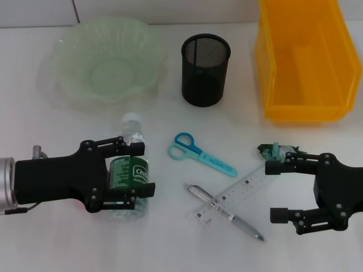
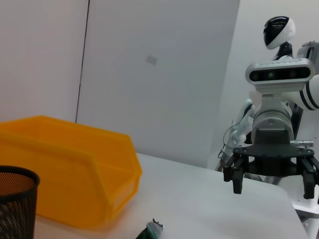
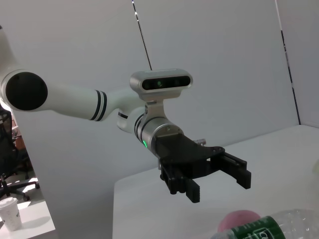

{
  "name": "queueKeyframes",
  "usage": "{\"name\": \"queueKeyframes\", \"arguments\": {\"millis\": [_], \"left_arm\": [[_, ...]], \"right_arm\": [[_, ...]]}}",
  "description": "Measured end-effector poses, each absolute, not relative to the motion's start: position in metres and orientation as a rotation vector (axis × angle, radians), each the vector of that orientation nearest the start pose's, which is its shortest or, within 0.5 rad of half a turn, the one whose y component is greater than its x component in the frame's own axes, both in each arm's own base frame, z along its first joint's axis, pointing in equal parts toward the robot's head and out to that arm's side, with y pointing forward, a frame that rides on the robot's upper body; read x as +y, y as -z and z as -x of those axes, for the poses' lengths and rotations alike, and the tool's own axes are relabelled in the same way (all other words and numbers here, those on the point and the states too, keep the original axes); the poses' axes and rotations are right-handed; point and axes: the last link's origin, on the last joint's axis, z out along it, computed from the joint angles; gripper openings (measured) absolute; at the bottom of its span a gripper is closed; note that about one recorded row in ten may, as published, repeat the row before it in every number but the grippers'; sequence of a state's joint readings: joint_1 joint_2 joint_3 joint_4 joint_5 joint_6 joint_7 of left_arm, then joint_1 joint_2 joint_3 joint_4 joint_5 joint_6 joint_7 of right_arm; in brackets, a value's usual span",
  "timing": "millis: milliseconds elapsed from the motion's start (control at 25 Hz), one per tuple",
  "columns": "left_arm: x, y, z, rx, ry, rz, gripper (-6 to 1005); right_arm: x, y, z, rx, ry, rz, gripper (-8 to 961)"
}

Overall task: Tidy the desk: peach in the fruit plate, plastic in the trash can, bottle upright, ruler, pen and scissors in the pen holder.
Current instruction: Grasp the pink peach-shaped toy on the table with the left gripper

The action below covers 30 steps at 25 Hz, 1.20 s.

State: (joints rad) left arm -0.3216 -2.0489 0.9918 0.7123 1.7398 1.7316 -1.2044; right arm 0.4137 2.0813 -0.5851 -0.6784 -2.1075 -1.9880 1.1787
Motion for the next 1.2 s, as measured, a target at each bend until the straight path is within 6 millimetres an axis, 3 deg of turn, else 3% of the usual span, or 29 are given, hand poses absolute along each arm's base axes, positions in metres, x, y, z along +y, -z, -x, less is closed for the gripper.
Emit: {"name": "queueKeyframes", "arguments": {"millis": [440,840,1200], "left_arm": [[0.265,-0.005,0.281,-0.491,0.821,2.831,807],[0.247,-0.027,0.328,-0.501,0.696,2.622,803],[0.246,-0.008,0.344,-0.549,0.577,2.601,800]], "right_arm": [[0.252,-0.009,-0.274,0.436,-0.939,2.937,840],[0.249,-0.007,-0.278,0.469,-0.947,2.92,841],[0.251,-0.007,-0.276,0.466,-0.951,2.923,841]]}}
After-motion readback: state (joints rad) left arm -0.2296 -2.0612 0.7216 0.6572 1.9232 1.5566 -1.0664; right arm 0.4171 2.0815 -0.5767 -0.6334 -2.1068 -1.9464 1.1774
